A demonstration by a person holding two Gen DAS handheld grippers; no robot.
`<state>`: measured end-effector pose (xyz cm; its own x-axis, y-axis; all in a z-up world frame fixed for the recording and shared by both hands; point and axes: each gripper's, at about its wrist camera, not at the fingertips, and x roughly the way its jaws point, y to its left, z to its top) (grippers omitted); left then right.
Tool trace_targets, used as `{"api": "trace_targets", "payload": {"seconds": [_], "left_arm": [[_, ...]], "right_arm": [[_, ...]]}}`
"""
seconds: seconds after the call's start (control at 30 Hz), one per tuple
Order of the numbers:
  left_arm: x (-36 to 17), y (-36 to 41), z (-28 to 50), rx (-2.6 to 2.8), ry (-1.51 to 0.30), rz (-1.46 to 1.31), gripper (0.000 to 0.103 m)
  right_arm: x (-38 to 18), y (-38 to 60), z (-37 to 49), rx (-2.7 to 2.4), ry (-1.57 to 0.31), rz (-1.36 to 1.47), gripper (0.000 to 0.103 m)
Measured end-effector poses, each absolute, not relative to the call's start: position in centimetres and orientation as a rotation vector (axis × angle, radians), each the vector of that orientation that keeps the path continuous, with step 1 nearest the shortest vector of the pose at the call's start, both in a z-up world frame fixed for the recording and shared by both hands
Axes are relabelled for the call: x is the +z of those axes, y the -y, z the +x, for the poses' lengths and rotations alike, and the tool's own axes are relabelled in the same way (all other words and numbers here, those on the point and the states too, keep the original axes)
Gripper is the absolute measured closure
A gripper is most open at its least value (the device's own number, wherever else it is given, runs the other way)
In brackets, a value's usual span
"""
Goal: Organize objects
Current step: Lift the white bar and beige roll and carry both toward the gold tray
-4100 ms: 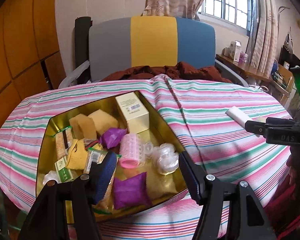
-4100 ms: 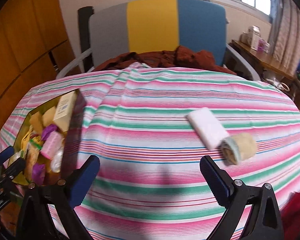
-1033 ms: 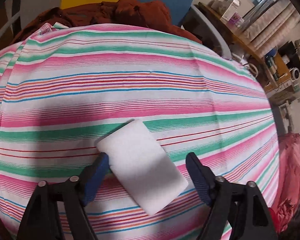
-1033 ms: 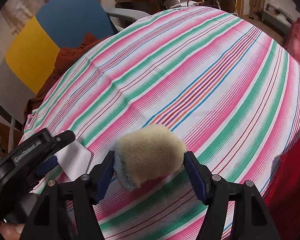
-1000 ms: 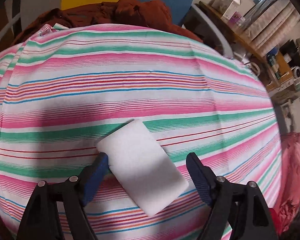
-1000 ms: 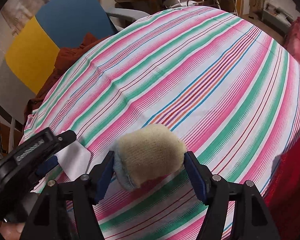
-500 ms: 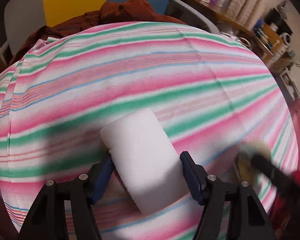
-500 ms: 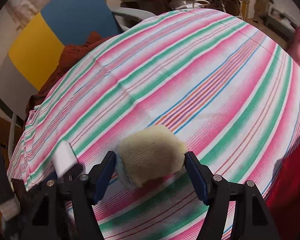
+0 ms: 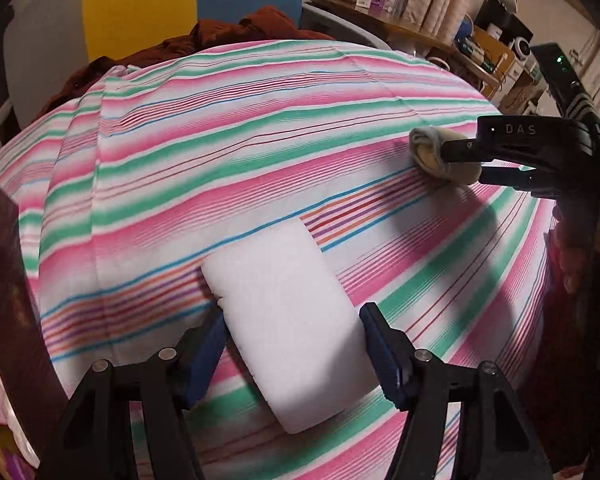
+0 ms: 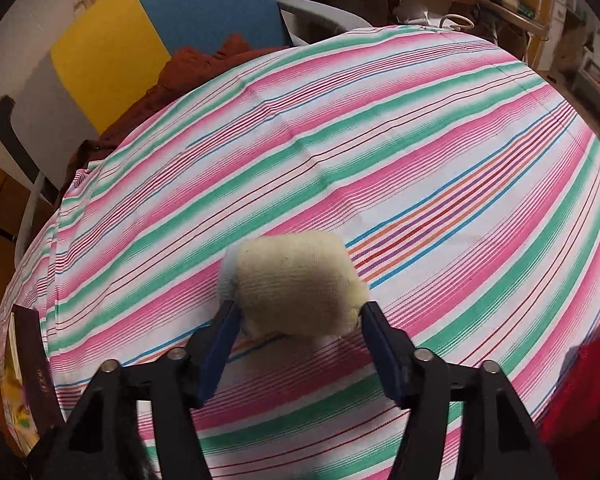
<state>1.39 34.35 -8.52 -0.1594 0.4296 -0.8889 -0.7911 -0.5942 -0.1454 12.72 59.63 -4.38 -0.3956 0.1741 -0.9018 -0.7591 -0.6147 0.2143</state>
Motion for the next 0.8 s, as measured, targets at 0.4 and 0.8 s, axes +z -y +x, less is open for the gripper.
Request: {"api": "trace_targets", "payload": {"seconds": [0.4, 0.8], "left_arm": [[-9.3, -33.9, 1.7, 1.869, -0.422, -1.193, 0.030], [-9.4, -33.7, 2.4, 1.904, -0.446, -1.142, 0.028]], "right_arm": [[-4.7, -60.3, 10.1, 2.045, -0.771, -1.181, 0.007], [-4.7, -59.2, 9.0, 2.066, -0.549, -1.223, 0.033]]}}
